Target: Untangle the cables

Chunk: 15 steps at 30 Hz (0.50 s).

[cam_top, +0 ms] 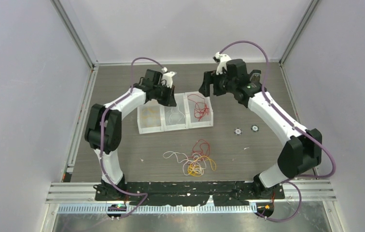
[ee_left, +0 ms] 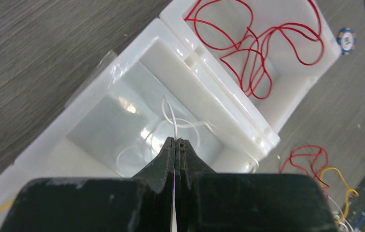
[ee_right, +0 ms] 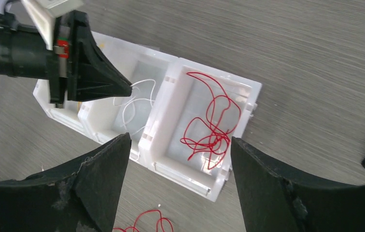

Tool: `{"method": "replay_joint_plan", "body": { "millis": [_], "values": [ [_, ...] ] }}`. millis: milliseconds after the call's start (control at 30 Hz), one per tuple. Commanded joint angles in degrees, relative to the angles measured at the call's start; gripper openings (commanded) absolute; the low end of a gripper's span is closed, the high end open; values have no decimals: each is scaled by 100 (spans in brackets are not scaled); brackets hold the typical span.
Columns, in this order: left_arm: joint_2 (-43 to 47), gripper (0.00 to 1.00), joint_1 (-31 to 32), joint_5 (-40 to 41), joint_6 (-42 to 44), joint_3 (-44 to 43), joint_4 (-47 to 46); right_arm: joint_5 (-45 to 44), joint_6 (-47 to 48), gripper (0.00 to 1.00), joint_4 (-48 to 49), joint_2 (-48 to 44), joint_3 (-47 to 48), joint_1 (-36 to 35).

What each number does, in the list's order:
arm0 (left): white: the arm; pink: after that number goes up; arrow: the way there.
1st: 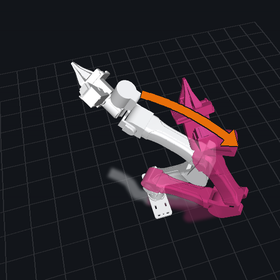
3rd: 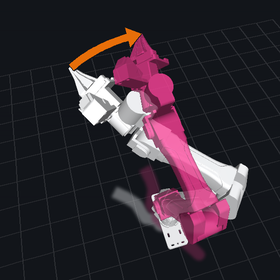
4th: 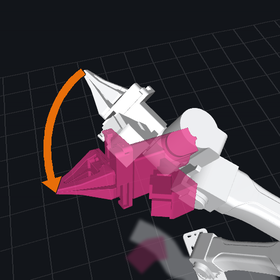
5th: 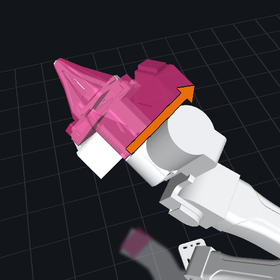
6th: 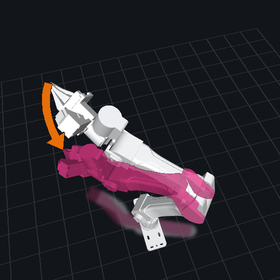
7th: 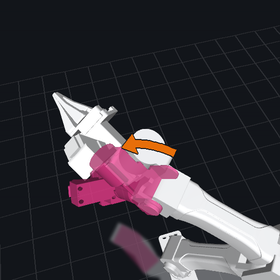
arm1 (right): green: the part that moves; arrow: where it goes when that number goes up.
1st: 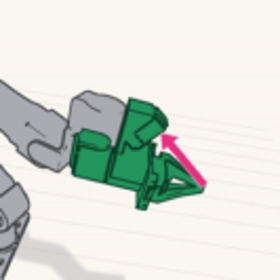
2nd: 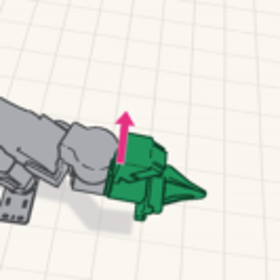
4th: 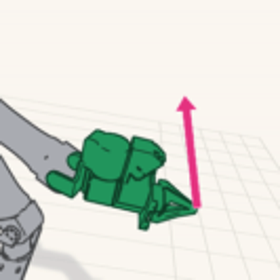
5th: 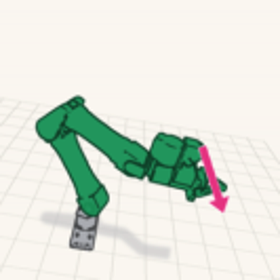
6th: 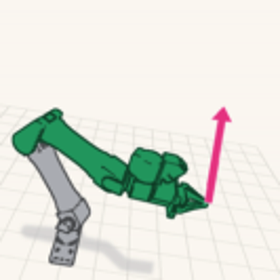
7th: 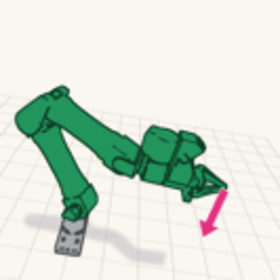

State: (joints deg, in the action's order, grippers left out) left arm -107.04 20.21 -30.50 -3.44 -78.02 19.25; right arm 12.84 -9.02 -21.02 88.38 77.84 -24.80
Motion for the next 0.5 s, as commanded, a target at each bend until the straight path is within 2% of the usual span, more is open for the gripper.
{"method": "replay_joint_plan", "body": {
  "millis": [0, 267, 367, 467],
  "values": [
    [-484, 0, 256, 774, 153, -567, 233, 230, 72, 82, -292, -621, -182, 241],
    [-1218, 0, 526, 1232, 225, -1225, 824, 388, 520, 84, -679, -1084, -478, 541],
    [-1109, 13, 520, 1181, 251, -1098, 841, 475, 650, 88, -805, -1225, -590, 546],
    [-558, 35, 511, 1195, 267, -830, 630, 547, 819, 89, -908, -1430, -723, 543]
  ]
}}
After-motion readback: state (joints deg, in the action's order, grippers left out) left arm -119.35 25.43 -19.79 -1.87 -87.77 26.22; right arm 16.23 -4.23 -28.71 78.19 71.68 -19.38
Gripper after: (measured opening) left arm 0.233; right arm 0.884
